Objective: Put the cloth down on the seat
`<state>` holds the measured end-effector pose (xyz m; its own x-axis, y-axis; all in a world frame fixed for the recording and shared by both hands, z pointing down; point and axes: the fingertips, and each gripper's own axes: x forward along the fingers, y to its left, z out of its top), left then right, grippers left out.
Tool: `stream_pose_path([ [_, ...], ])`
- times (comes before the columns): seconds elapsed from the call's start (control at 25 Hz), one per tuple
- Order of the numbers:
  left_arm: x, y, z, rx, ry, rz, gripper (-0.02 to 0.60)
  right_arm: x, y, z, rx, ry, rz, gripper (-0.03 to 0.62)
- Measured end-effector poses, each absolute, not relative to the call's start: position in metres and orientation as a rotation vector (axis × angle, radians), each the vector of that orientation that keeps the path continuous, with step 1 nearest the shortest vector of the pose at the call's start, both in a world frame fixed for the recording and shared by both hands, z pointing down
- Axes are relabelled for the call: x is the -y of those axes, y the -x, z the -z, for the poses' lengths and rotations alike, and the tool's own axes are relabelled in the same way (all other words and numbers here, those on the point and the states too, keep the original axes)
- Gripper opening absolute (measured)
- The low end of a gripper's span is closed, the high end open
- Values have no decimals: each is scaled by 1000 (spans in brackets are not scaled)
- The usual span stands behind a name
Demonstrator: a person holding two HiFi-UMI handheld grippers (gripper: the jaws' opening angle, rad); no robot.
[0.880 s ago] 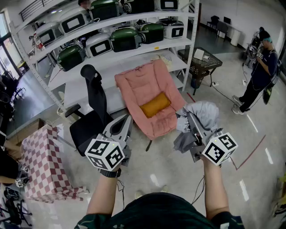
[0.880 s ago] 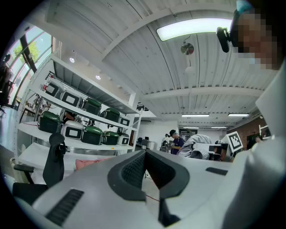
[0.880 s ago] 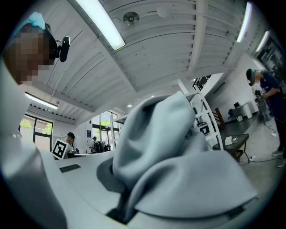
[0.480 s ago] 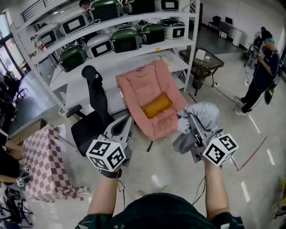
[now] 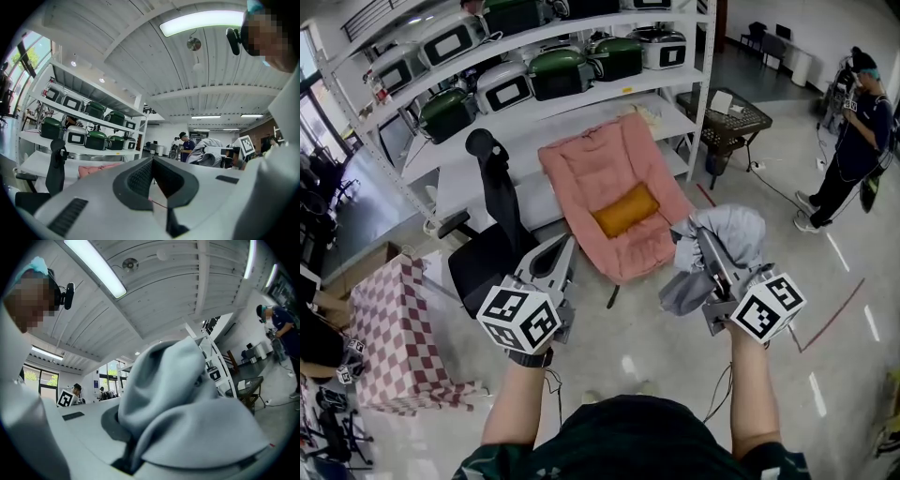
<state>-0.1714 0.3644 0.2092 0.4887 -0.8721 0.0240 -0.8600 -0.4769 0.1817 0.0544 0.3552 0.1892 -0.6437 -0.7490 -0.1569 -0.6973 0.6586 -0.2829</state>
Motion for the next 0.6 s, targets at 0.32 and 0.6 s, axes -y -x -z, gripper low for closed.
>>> stream_pose_path([
  [0.32, -347, 136, -218, 1517, -2539, 102, 5, -339, -96, -200, -2602, 1194, 303, 38],
  [0.6, -321, 114, -227, 1477, -2547, 104, 5, -324, -119, -210, -2591, 1255, 316, 38],
])
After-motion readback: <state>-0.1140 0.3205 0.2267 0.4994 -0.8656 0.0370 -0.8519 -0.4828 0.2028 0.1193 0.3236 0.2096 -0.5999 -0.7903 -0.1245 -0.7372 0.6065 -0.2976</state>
